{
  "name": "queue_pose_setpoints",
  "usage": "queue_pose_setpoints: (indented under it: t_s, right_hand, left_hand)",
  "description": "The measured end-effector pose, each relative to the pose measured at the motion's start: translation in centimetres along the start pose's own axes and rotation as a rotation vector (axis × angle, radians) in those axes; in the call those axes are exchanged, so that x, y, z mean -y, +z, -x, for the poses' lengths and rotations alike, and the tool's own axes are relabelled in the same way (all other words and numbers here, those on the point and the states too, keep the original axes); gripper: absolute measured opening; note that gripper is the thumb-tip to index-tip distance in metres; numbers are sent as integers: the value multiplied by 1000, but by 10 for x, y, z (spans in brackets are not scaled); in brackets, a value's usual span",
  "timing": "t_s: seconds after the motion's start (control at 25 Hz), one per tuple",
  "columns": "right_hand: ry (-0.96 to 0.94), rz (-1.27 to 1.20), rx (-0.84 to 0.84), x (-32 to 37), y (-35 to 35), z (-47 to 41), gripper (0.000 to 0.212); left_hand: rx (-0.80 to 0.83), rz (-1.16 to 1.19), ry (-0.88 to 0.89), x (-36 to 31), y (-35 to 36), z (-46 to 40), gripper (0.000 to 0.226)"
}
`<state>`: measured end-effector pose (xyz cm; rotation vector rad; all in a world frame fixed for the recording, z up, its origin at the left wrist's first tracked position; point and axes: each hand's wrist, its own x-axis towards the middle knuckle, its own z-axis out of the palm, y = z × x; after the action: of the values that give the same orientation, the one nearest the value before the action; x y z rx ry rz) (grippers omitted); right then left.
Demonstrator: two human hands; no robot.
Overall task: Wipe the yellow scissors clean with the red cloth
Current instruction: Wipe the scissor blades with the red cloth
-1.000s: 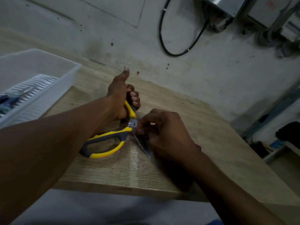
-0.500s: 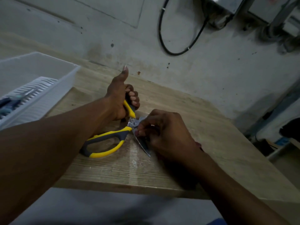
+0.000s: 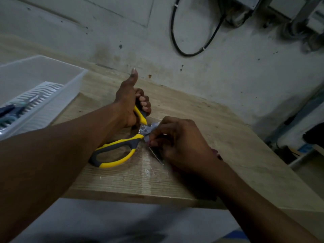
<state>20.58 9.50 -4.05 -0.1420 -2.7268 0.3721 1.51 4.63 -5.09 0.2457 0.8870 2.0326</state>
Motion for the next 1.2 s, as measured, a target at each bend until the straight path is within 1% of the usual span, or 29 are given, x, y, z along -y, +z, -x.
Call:
queue_pose_setpoints:
  t_s: [0.12,0.16,0.2,0.32,0.4,0.44,0.6,0.64,0.76,0.84,0.92,1.04,1.08,1.2]
  right_hand:
    - [-18,62,201,0,-19,26,18]
    - [-18,75,235,0,-23,32,17]
    - [-8,54,221,2,-23,31,16]
    - [60,-105,38,5,-5,5,18]
    - [55,-76,-30,4,3,-7,19]
    - [34,-36,-26,0,1,-6,17]
    - [-49,71,175,-4,-17,27,13]
    - [-46,56,167,-2,-17,27,13]
    - [35,-57,27,2,-4,2,17]
    - [85,-68,-30,1,3,-4,21]
    - [73,-64,-13,-1,-2,12,21]
    - [70,-63,132,1,-15,32,16]
    - [71,-66,132,0,-16,29,16]
    - [102,-149,24,2,-5,5,18]
  left_hand:
    - [6,-7,6,0,-1,0,74]
    - [8,-9,12,0,-1,-1,74]
    - [8,-8,14,0,-1,-3,74]
    - [20,-5,6,1,-1,-4,75]
    - [19,-1,7,1,0,-3,76]
    - [11,-2,6,1,1,-2,76]
    - [-1,-4,5,2,3,0,76]
    - [3,1,7,1,2,0,75]
    - [6,6,9,1,3,-1,76]
    - [-2,4,9,1,3,0,77]
    - [4,-1,8,2,2,1,77]
    - [8,3,2,2,1,1,77]
    - [5,4,1,2,1,1,77]
    - [-3,6,11,2,1,0,77]
